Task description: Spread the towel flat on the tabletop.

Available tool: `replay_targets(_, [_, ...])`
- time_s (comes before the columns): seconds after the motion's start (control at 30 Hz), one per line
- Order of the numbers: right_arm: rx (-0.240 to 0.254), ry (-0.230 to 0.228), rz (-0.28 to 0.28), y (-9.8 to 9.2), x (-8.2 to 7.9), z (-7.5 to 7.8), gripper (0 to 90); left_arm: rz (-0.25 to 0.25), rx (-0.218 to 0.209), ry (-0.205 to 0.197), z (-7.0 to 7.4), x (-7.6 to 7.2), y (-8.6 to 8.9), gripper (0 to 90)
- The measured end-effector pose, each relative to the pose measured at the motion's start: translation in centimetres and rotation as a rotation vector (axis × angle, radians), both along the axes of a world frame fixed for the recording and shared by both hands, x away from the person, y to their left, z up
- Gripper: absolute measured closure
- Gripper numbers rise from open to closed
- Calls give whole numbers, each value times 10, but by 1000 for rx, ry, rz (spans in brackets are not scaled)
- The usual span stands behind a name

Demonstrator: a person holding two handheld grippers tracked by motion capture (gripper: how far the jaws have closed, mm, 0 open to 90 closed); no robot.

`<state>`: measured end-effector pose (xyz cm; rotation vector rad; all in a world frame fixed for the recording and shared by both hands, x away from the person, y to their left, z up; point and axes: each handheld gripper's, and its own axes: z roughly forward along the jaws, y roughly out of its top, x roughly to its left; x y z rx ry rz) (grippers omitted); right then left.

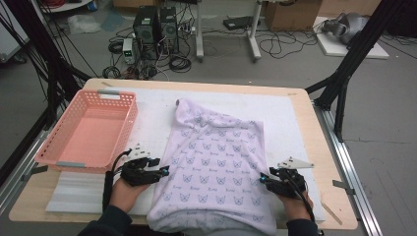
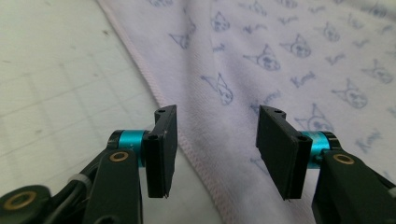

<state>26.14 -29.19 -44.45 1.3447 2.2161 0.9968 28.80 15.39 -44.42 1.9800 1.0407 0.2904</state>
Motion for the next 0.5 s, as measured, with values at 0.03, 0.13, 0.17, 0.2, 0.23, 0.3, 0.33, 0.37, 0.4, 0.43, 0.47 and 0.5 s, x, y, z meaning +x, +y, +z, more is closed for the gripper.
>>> replay_targets(0.03, [-4, -1, 2, 1, 1, -2, 618, -19, 34, -19, -4, 0, -6, 489])
replay_targets(0.13, [29, 4, 42, 0, -1, -1, 853, -49, 102, -91, -5, -10, -12, 775])
replay_targets(0.17, [20, 6, 52, 0, -2, -1, 857, -43, 101, -76, -4, -13, -11, 868])
replay_targets(0.2, [16, 13, 69, 0, -4, 0, 861, -51, 106, -64, -3, -16, -10, 875])
replay_targets(0.23, [15, 29, 83, -2, -8, 2, 862, -57, 103, -47, -1, -19, -8, 877])
replay_targets(0.3, [11, 36, 120, -5, -18, 5, 862, -76, 89, -39, 3, -29, 0, 878])
replay_targets(0.33, [15, 40, 141, -6, -24, 6, 862, -90, 84, -33, 5, -35, 4, 878])
replay_targets(0.37, [20, 46, 157, -8, -32, 8, 862, -104, 77, -28, 7, -40, 8, 877])
replay_targets(0.4, [32, 55, 180, -10, -39, 9, 861, -117, 68, -19, 8, -46, 12, 878])
replay_targets(0.43, [43, 65, 195, -12, -46, 11, 861, -130, 52, -11, 10, -53, 15, 877])
replay_targets(0.47, [53, 77, 210, -14, -53, 12, 861, -147, 46, -6, 10, -60, 17, 877])
replay_targets(0.5, [60, 87, 226, -16, -60, 12, 861, -167, 46, 2, 11, -67, 19, 877])
